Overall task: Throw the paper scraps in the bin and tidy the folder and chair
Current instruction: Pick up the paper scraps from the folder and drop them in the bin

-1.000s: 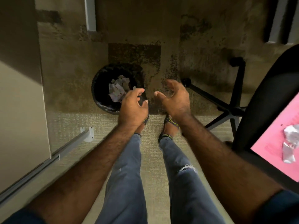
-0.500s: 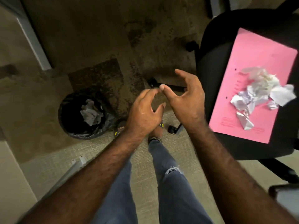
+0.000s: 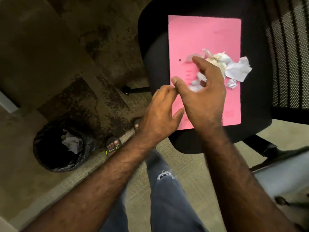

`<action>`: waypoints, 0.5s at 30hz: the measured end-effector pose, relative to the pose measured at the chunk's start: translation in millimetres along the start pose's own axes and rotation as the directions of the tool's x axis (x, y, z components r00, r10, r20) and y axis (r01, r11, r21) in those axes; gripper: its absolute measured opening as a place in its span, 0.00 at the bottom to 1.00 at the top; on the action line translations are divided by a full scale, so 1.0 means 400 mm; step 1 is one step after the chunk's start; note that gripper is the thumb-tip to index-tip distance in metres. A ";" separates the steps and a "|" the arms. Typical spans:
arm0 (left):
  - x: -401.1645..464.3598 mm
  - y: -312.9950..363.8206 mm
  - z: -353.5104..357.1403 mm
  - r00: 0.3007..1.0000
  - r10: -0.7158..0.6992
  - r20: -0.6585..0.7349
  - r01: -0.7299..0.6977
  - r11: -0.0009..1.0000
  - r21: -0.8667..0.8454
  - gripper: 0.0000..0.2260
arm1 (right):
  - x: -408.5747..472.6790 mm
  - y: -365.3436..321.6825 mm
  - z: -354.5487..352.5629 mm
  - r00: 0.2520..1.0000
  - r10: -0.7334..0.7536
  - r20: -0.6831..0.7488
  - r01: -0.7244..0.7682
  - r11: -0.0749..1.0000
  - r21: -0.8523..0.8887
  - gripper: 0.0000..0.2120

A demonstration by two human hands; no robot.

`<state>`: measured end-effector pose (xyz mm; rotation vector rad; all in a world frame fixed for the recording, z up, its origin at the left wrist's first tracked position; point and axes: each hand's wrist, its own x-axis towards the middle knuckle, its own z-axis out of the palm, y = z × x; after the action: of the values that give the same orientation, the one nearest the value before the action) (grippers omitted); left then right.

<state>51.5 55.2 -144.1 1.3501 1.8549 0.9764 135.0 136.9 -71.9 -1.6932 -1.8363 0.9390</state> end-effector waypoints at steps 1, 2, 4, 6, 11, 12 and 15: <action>0.011 0.010 0.012 0.999 0.004 0.039 -0.005 1.000 0.029 0.23 | 0.007 0.012 -0.019 1.000 0.011 -0.018 -0.011 1.000 -0.010 0.28; 0.022 0.018 0.022 0.997 0.001 0.075 -0.005 0.998 0.058 0.26 | 0.014 0.025 -0.037 0.999 0.022 -0.029 -0.022 0.999 -0.024 0.29; 0.047 0.034 0.038 0.991 -0.009 0.133 -0.006 0.994 0.110 0.30 | 0.026 0.052 -0.074 0.999 0.042 -0.025 -0.043 0.997 -0.059 0.30; 0.072 0.048 0.050 0.985 -0.006 0.170 -0.017 0.991 0.134 0.34 | 0.035 0.080 -0.108 0.998 0.056 0.008 -0.055 0.993 -0.106 0.34; 0.119 0.070 0.070 0.986 0.020 0.167 -0.051 0.982 0.183 0.40 | 0.039 0.142 -0.170 0.981 0.144 0.128 -0.116 0.972 -0.204 0.42; 0.125 0.073 0.074 0.983 0.027 0.180 -0.065 0.977 0.204 0.42 | 0.037 0.152 -0.175 0.973 0.165 0.158 -0.127 0.966 -0.226 0.43; 0.143 0.082 0.092 0.967 0.046 0.250 -0.120 0.949 0.291 0.46 | 0.033 0.186 -0.179 0.943 0.228 0.241 -0.157 0.947 -0.281 0.49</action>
<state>82.7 123.8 -139.3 1.6605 1.8234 0.5485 235.3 162.3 -81.9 -2.0191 -2.0710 1.0979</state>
